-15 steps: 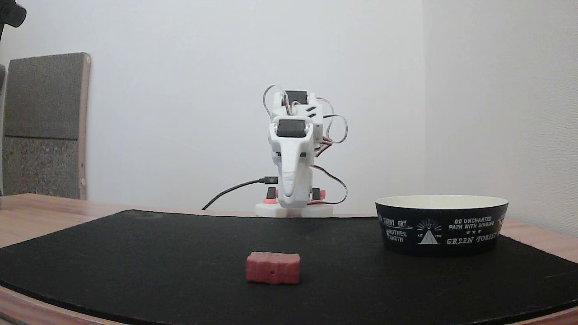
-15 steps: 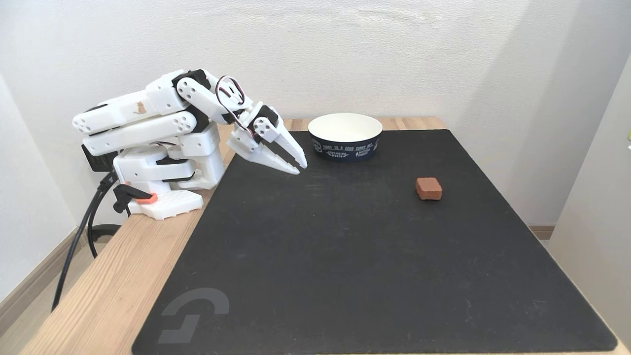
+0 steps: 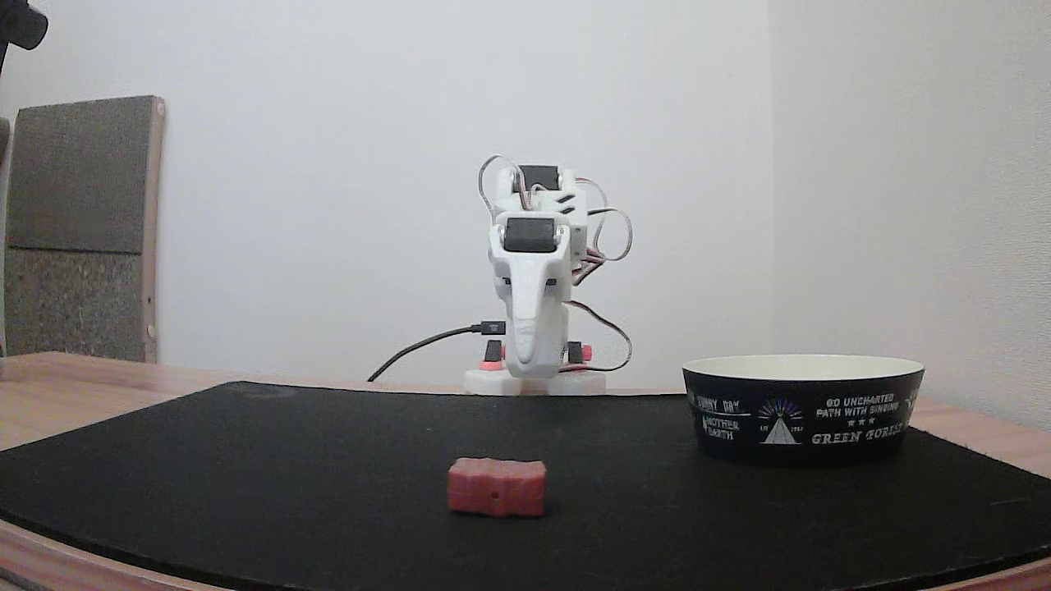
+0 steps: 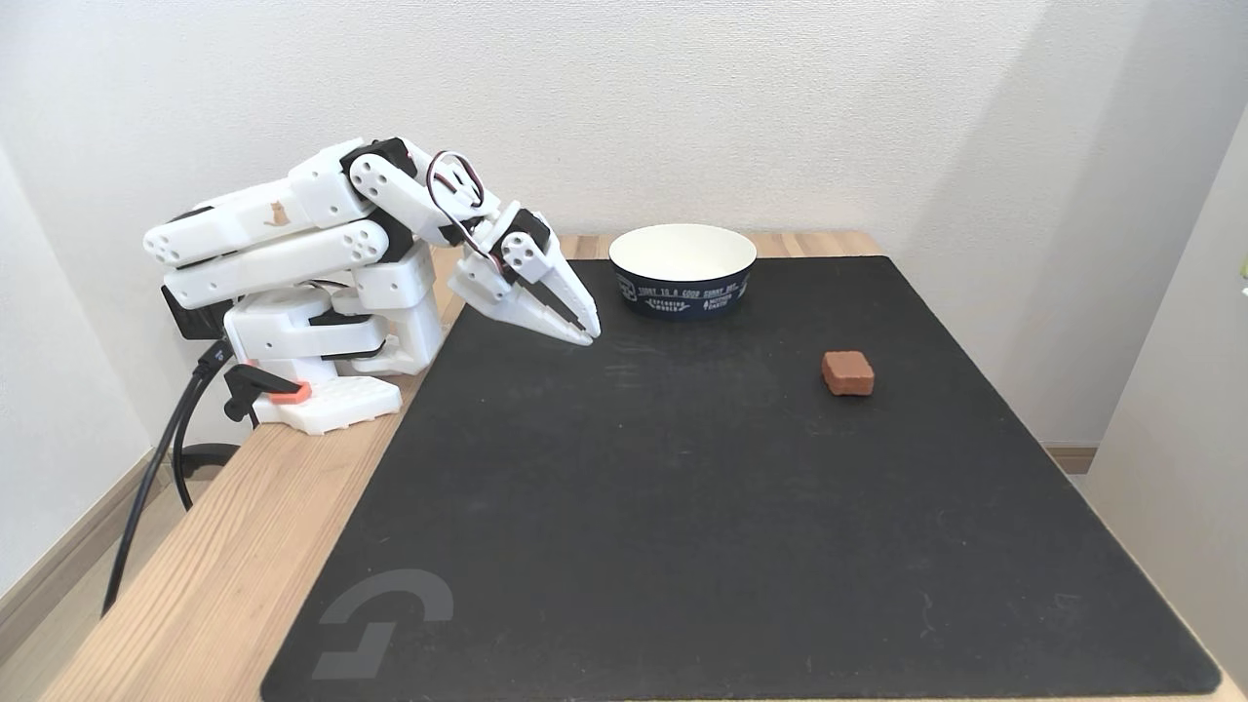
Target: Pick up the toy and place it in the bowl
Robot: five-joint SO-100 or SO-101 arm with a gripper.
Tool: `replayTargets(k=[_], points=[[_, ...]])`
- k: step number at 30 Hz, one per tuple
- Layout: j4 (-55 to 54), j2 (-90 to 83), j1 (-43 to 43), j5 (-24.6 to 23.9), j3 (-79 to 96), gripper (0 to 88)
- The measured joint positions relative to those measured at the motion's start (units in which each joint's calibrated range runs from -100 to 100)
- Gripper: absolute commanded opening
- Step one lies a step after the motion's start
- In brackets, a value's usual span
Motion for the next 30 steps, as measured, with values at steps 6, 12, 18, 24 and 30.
replayTargets(k=[6, 12, 18, 24, 30], points=[[0.00, 0.00, 0.00, 0.00, 0.00, 2.4], [0.00, 0.00, 0.00, 0.00, 0.00, 2.4], [0.00, 0.00, 0.00, 0.00, 0.00, 2.7], [0.00, 0.00, 0.00, 0.00, 0.09, 16.0], [-0.51, 0.00, 0.00, 0.00, 0.28, 30.1]])
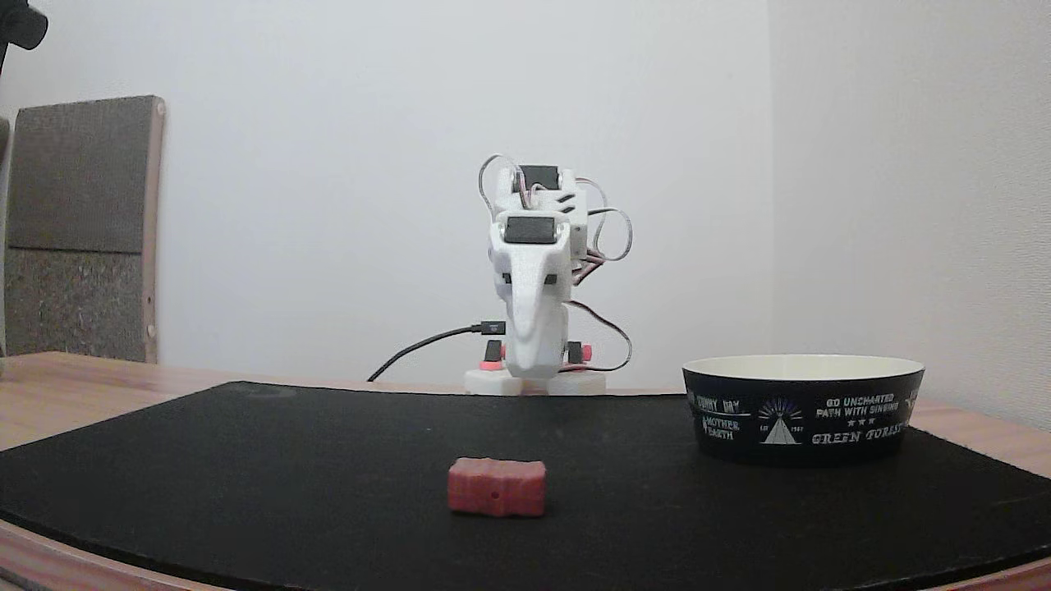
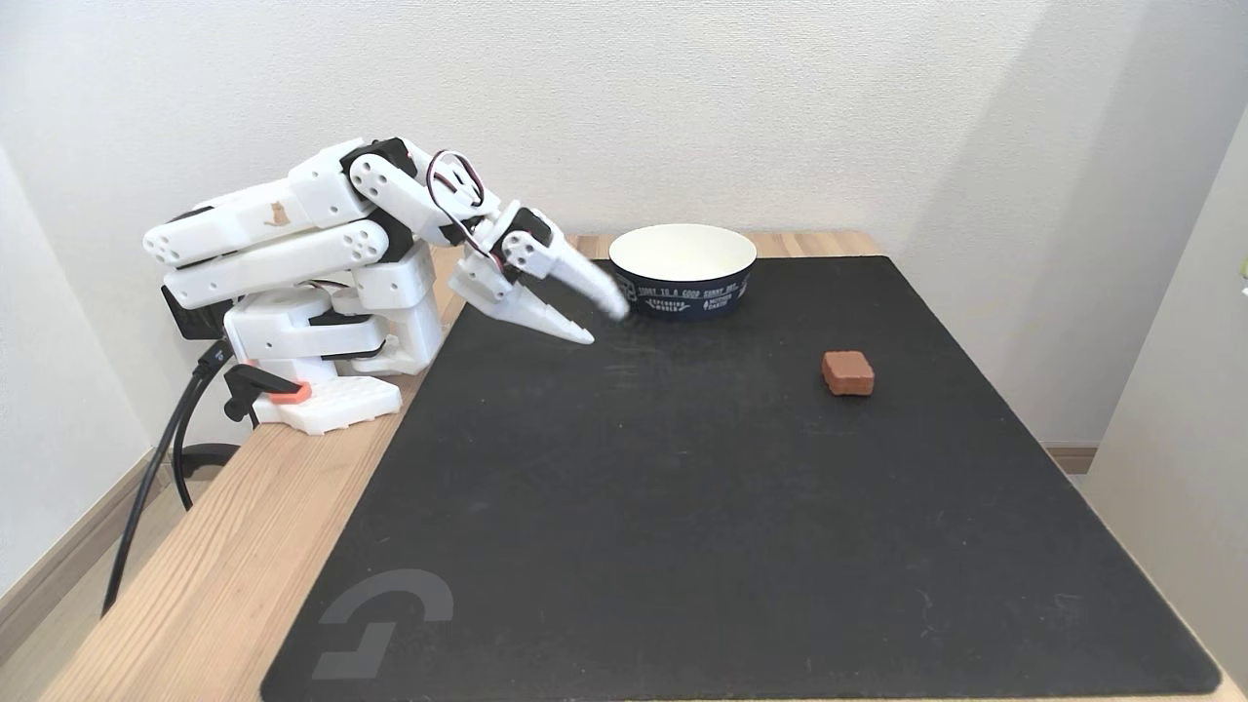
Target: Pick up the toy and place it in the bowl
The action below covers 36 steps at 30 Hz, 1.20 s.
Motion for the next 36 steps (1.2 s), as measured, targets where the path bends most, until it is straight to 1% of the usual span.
replayTargets(k=[10, 16, 22, 23, 25, 27, 28, 31, 32, 34, 36], points=[[-0.17, 0.00, 0.33, 0.00, 0.00, 30.4], [-3.63, 0.00, 0.33, 0.00, 0.57, 30.4], [-3.80, 2.08, 0.92, 0.00, -0.28, 30.5], [-3.80, 6.49, 1.91, 0.00, -2.93, 30.5], [-3.88, 9.24, 2.00, 0.00, -5.48, 30.5], [-3.97, 17.57, 1.75, 0.21, -13.13, 30.5], [-3.97, 27.31, 2.25, 0.21, -21.82, 30.5], [-3.97, 42.80, 2.33, 0.21, -33.92, 30.5], [-3.80, 53.29, 2.25, 0.21, -44.87, 30.5], [-2.45, 62.61, 2.08, 0.21, -54.61, 30.5], [1.52, 72.44, 2.08, 0.21, -65.94, 30.5]])
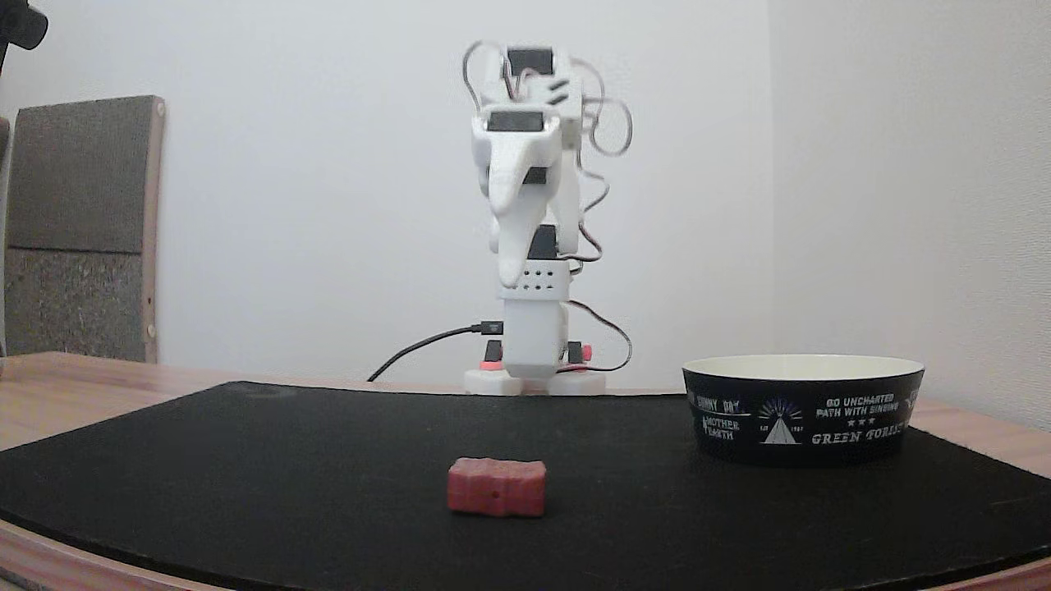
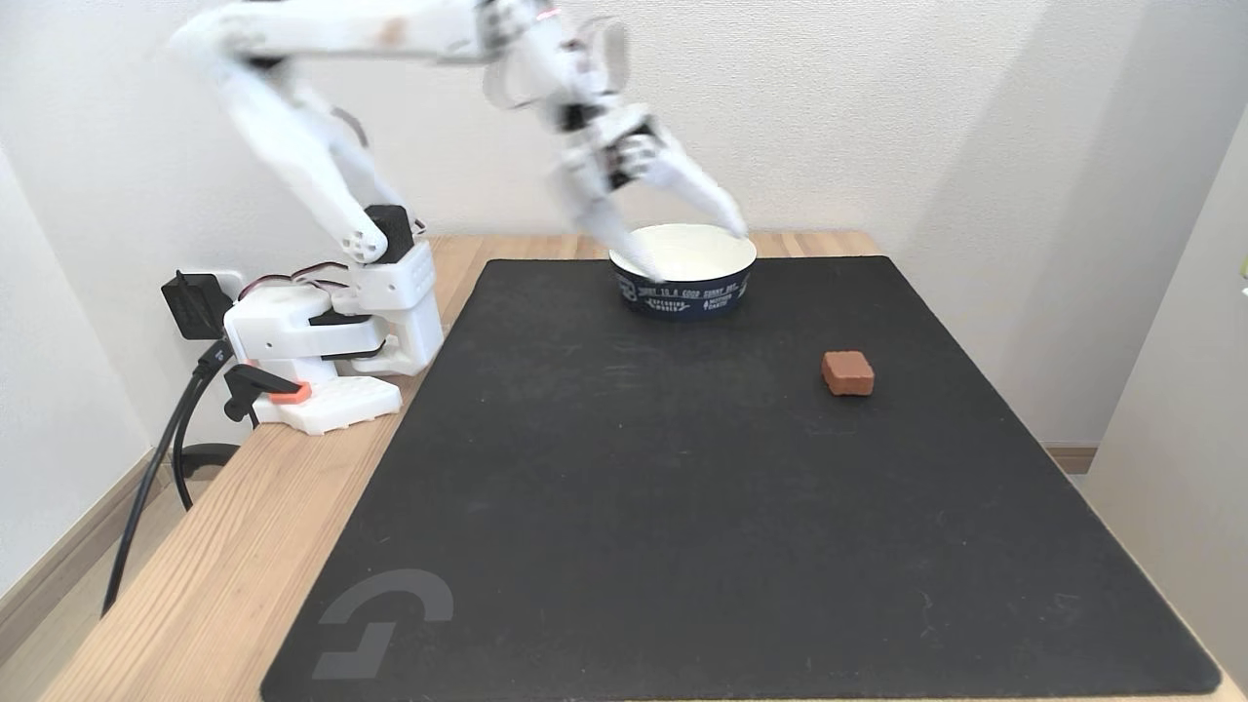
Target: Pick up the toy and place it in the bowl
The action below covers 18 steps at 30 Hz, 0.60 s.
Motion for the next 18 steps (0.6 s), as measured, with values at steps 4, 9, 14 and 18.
replayTargets(k=[4, 9, 14, 18], points=[[8.10, 16.74, -0.33, -0.10, -23.43, 30.5], [17.22, 36.55, -1.50, 2.78, -50.26, 30.5], [24.23, 54.37, -1.08, 3.40, -77.47, 30.5], [27.18, 66.69, -1.41, 4.79, -95.32, 30.5]])
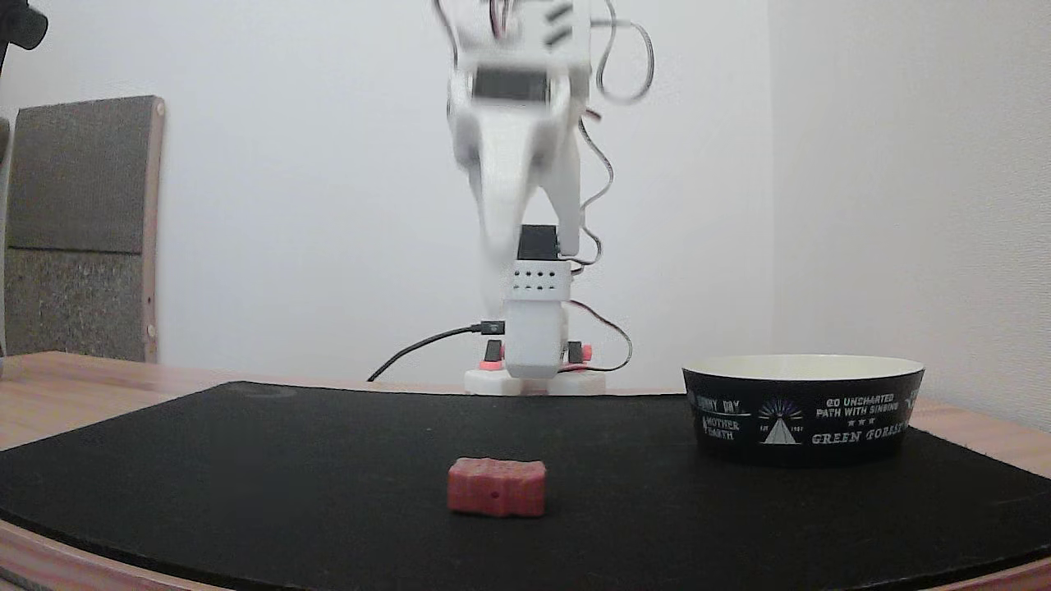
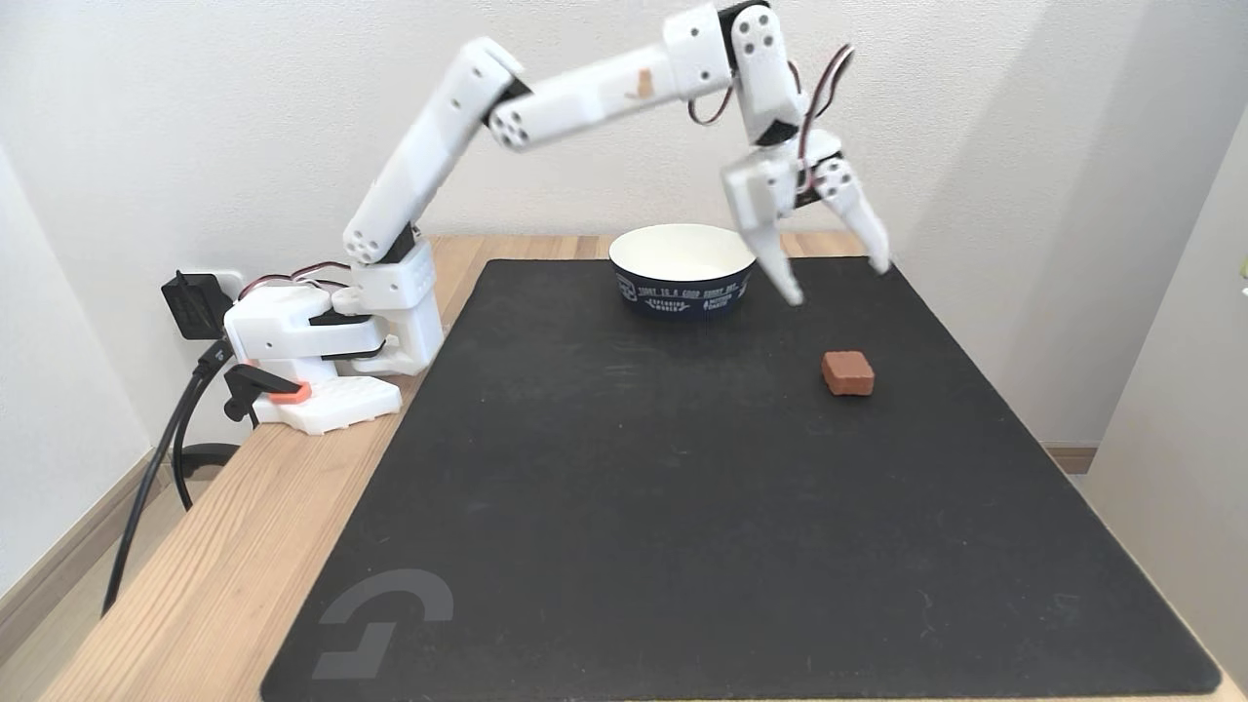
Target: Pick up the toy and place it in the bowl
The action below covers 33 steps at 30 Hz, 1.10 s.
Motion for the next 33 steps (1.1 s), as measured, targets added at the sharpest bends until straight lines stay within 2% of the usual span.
replayTargets(k=[2, 7, 33], points=[[-0.08, 5.91, 1.17, 0.77, -8.12, 30.5], [-2.03, 11.66, 2.58, 1.65, -14.27, 30.5], [-6.67, 26.23, 1.58, 1.54, -17.76, 30.0]])
